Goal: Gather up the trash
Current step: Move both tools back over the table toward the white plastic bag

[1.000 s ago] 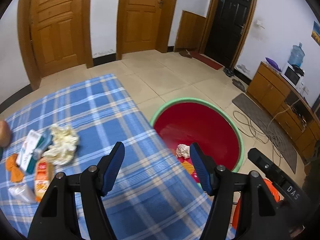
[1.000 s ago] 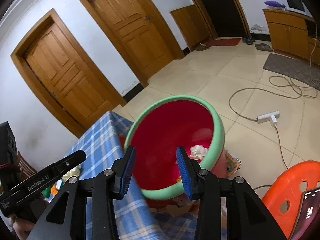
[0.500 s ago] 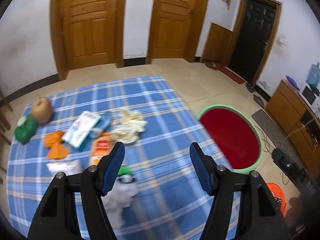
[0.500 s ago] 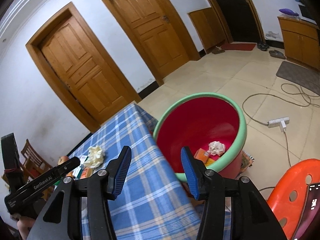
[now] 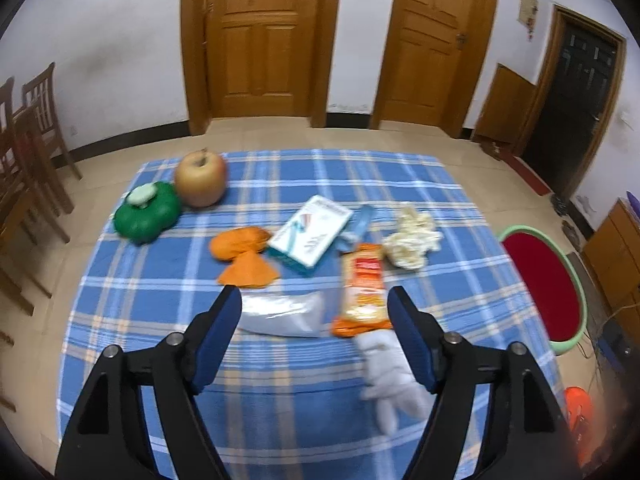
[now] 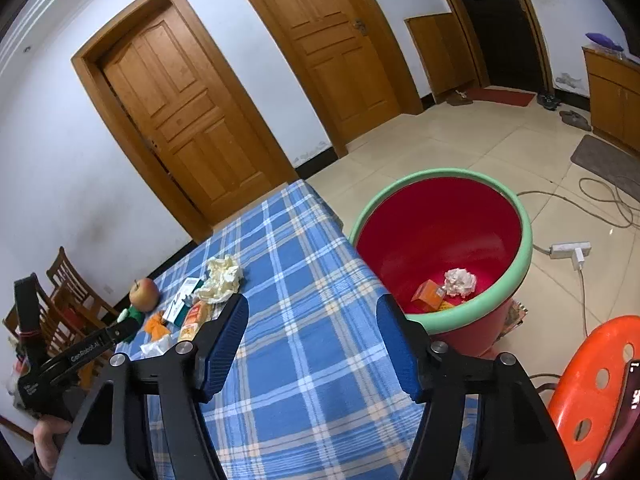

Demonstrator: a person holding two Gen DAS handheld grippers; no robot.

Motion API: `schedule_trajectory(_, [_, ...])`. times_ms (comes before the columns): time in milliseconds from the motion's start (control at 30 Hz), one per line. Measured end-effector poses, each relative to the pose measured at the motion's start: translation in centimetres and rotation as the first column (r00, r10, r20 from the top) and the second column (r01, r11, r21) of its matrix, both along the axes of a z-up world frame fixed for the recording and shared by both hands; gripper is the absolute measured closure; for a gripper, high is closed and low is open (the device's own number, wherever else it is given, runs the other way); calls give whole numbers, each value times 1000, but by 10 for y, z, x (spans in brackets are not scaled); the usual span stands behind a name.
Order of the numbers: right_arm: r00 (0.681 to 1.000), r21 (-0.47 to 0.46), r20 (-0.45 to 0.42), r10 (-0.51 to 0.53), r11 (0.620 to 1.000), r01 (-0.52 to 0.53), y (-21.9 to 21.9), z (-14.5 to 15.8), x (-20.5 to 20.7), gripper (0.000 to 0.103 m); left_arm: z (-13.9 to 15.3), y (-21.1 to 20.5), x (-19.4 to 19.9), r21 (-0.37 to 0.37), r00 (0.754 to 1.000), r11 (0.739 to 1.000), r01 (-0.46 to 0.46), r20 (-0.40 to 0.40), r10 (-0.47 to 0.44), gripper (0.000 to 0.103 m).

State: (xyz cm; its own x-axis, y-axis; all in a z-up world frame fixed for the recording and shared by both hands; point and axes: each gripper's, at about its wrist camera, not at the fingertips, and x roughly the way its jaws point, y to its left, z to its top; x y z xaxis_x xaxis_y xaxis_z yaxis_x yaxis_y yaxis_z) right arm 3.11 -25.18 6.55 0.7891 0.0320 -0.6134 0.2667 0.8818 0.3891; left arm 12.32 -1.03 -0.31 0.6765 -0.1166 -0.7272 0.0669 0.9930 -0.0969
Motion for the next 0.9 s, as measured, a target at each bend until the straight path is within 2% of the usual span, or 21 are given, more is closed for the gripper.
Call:
schedule_trajectory(267, [999, -17, -41, 15, 1000, -16, 11, -9, 9, 35, -34, 16, 17, 64, 997, 998, -23, -65, 27, 24])
schedule_trajectory(467, [997, -11, -78, 11, 1000, -12, 11, -21, 17, 35, -58, 14, 28, 79, 994, 997, -9, -111, 18, 24])
schedule_trajectory(900, [992, 8, -125, 20, 1000, -20, 11, -38, 27, 35, -73, 8, 42, 94, 996, 996, -1, -88, 9, 25])
